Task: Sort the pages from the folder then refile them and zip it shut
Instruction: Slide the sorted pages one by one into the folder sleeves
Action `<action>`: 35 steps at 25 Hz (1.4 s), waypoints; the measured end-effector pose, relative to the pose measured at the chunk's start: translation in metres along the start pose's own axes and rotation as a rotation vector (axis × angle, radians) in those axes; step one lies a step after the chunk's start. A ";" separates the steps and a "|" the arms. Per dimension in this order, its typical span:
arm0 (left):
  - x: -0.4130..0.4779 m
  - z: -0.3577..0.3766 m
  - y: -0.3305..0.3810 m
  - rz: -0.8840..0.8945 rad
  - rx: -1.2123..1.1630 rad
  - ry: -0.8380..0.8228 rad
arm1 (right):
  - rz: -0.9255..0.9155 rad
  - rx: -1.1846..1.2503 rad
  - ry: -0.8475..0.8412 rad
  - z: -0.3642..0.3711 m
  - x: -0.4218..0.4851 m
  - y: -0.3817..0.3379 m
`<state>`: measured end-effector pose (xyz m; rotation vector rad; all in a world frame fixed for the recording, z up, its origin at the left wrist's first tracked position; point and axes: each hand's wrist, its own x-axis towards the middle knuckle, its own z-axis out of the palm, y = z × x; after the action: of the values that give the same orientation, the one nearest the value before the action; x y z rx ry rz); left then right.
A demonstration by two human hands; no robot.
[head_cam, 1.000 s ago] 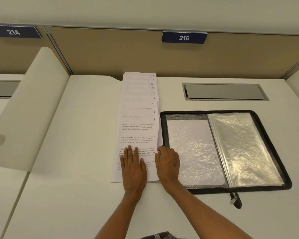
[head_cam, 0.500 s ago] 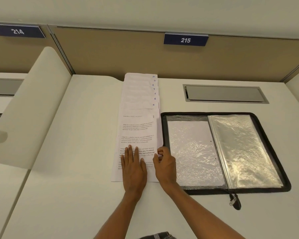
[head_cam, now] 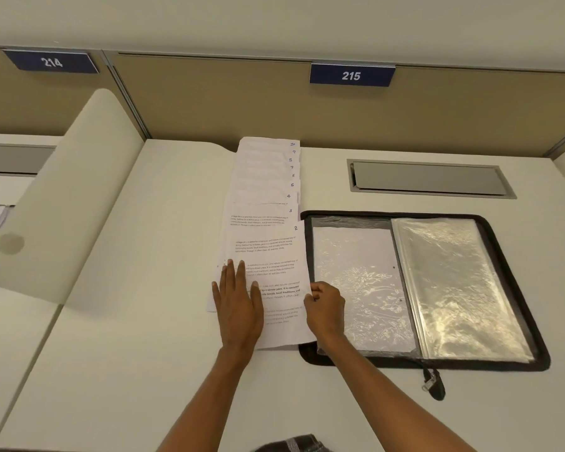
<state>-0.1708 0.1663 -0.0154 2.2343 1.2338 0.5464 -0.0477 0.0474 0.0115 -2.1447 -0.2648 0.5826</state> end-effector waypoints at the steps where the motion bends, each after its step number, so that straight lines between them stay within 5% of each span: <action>1: 0.002 -0.004 0.006 -0.020 -0.029 0.016 | 0.009 -0.003 -0.013 -0.008 0.001 0.002; 9: 0.014 -0.017 0.079 -0.317 -0.368 -0.050 | 0.028 0.348 -0.166 -0.112 0.020 0.020; 15: 0.025 0.004 0.139 -0.548 -0.911 -0.399 | 0.056 0.428 -0.202 -0.196 0.047 0.047; 24: 0.023 0.089 0.209 -0.594 -0.992 -0.609 | 0.119 0.499 -0.456 -0.285 0.117 0.062; 28: 0.031 0.119 0.251 -0.431 -0.791 -0.581 | 0.094 0.458 -0.414 -0.323 0.149 0.081; 35: 0.086 0.198 0.305 0.248 -0.150 -0.365 | 0.165 0.425 -0.242 -0.386 0.202 0.128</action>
<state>0.1834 0.0552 0.0272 2.2440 0.7165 0.2895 0.3160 -0.2214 0.0426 -1.6949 -0.0837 0.9091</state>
